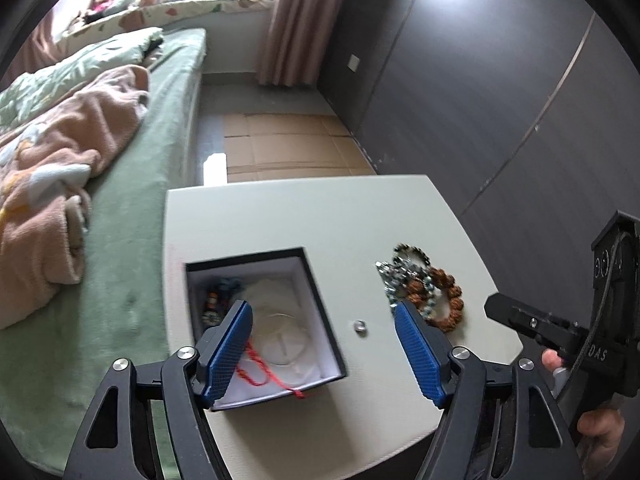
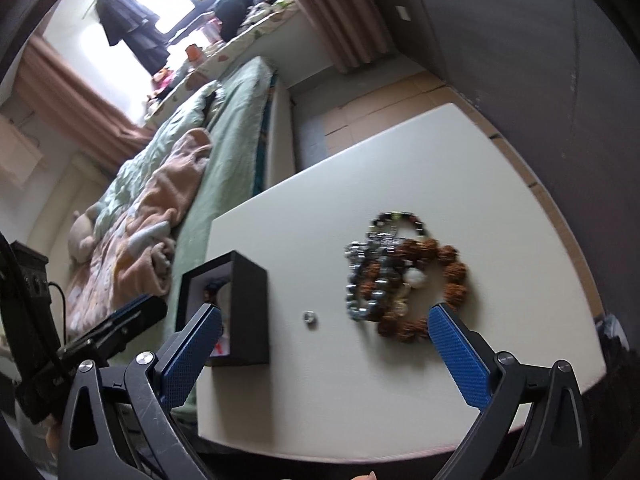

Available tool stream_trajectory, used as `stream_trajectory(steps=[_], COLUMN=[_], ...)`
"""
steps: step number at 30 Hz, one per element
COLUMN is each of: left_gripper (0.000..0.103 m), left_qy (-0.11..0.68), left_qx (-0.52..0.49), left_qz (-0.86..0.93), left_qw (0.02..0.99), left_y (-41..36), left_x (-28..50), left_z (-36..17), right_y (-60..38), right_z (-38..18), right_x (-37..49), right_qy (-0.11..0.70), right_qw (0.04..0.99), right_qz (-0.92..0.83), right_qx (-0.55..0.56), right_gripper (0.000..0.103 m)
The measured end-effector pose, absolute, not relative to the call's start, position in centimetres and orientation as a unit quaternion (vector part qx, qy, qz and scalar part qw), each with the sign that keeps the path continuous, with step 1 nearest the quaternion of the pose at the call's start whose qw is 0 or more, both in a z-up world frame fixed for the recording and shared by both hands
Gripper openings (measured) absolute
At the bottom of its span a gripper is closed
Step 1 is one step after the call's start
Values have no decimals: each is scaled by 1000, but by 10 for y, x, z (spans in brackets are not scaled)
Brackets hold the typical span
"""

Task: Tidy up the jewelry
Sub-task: 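Grasp the grey bead bracelet from the pile with the left tool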

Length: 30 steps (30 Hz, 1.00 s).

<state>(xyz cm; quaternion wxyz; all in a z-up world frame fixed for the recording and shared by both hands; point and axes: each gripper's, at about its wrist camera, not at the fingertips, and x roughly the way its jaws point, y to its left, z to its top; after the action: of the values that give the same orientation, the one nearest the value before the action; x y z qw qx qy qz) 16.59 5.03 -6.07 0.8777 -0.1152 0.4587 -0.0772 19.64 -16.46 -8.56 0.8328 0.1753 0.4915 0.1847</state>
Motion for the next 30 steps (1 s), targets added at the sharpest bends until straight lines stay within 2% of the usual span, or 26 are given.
stream_trajectory(steps=[4, 11, 14, 16, 18, 21, 23, 25, 30], left_gripper=[68, 65, 61, 59, 59, 59, 58, 53, 53], left_qy=[472, 479, 485, 489, 494, 500, 505, 508, 520], left_qx=[-117, -110, -103, -100, -95, -74, -61, -52, -41], left_qz=[-94, -123, -136, -142, -147, -154, -157, -158, -162], left_qw=[869, 862, 858, 855, 852, 849, 847, 845, 838], left_y=[36, 5, -10, -20, -31, -49, -59, -65, -76], left_x=[172, 183, 189, 195, 199, 205, 208, 211, 221], left_z=[-67, -74, -80, -84, -89, -96, -102, -107, -122], right_y=[-180, -213, -225, -237, -246, -251, -251, -251, -248], right_z=[-93, -106, -112, -119, -127, -132, -134, -136, -143], right_x=[200, 204, 208, 210, 213, 217, 220, 223, 233], right_qy=[510, 520, 527, 532, 537, 547, 551, 553, 565], right_qw=[818, 816, 809, 798, 786, 782, 783, 783, 780], right_qz=[174, 118, 105, 96, 91, 73, 63, 57, 55], right_qx=[199, 222, 238, 264, 292, 289, 282, 278, 264], right_gripper=[103, 103, 92, 80, 79, 68, 67, 63, 59])
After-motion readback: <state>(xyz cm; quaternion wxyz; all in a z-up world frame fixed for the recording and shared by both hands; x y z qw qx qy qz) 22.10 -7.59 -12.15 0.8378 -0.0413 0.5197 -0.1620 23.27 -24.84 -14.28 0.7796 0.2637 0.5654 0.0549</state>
